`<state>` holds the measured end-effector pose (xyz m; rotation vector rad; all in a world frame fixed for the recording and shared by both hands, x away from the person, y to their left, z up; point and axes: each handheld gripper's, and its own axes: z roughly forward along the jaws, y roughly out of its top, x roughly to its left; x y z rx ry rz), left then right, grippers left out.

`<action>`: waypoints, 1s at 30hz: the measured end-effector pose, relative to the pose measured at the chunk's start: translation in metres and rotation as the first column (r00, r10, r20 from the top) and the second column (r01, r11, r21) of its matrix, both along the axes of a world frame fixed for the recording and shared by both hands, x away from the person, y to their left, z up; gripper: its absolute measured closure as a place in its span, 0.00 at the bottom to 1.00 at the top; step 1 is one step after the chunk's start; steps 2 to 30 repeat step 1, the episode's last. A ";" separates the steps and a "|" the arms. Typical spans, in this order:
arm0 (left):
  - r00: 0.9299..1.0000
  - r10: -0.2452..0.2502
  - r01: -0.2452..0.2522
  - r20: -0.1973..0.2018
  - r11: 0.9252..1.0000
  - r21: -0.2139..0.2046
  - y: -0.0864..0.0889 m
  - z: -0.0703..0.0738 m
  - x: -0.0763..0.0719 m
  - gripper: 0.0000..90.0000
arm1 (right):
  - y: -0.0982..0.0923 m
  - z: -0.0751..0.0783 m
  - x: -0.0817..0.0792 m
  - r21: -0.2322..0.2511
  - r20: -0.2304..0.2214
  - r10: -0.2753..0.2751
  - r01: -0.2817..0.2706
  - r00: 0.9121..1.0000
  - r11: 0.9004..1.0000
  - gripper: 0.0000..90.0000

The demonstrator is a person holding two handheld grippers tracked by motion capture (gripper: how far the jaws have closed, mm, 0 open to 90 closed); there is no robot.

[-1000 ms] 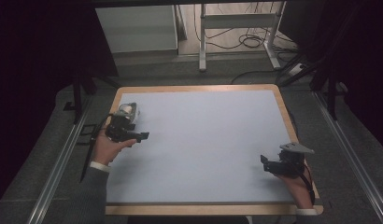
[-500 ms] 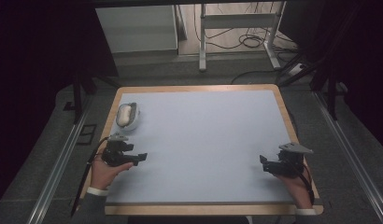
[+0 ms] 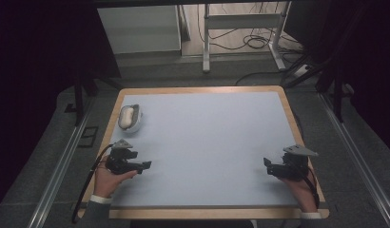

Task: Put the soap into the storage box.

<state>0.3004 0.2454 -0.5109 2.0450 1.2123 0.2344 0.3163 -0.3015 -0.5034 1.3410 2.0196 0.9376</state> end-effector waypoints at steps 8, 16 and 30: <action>1.000 -0.002 0.002 0.000 1.000 0.000 0.000 0.000 -0.001 0.25 | 0.001 0.000 0.000 0.000 0.002 0.002 -0.002 1.000 1.000 0.06; 1.000 -0.002 0.002 0.000 1.000 0.000 0.000 0.000 -0.001 0.25 | 0.001 0.000 0.000 0.000 0.002 0.002 -0.002 1.000 1.000 0.06; 1.000 -0.002 0.002 0.000 1.000 0.000 0.000 0.000 -0.001 0.25 | 0.001 0.000 0.000 0.000 0.002 0.002 -0.002 1.000 1.000 0.06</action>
